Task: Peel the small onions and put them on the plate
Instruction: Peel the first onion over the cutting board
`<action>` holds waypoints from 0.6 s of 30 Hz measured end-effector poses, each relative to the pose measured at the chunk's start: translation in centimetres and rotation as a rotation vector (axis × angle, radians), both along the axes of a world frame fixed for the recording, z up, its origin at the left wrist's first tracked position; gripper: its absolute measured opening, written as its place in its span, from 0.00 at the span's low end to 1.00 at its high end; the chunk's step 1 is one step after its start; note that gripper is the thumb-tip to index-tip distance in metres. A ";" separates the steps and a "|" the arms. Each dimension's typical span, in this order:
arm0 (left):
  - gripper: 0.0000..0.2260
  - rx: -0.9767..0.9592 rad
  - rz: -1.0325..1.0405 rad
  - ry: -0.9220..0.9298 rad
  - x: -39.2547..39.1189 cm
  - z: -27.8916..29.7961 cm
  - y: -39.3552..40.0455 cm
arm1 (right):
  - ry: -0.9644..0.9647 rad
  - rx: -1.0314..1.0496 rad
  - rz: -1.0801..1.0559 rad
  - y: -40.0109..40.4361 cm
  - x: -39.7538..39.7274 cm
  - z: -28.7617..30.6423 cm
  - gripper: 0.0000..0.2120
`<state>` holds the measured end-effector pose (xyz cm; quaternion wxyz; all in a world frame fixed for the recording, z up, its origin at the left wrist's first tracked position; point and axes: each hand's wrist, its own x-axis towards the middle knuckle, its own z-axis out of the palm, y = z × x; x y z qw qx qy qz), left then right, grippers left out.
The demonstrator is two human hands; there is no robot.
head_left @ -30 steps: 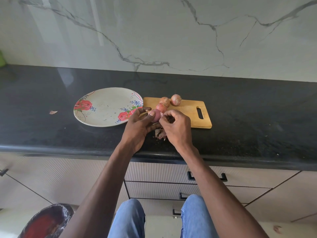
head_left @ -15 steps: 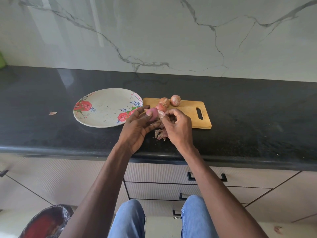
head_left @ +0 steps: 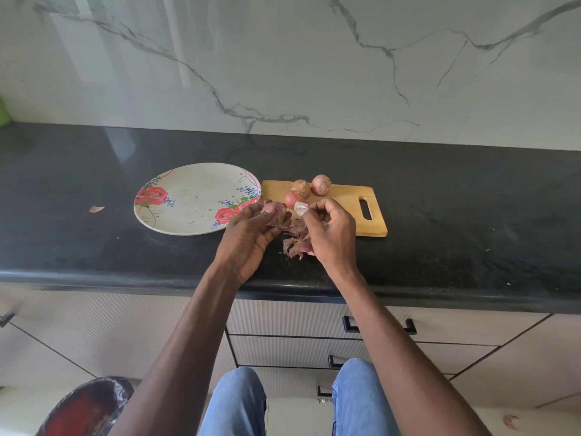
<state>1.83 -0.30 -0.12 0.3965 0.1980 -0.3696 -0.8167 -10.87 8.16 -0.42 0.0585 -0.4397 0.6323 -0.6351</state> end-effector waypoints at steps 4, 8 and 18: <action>0.09 0.070 -0.027 0.050 0.0 -0.2 -0.3 | 0.077 0.017 -0.082 -0.2 -0.1 -0.3 0.09; 0.04 0.060 -0.056 0.034 0.0 -0.2 -0.4 | 0.241 -0.017 -0.072 -0.4 -0.2 0.0 0.05; 0.08 -0.009 -0.067 -0.051 0.1 0.0 -0.1 | 0.407 -0.097 0.117 -0.8 0.1 -0.5 0.14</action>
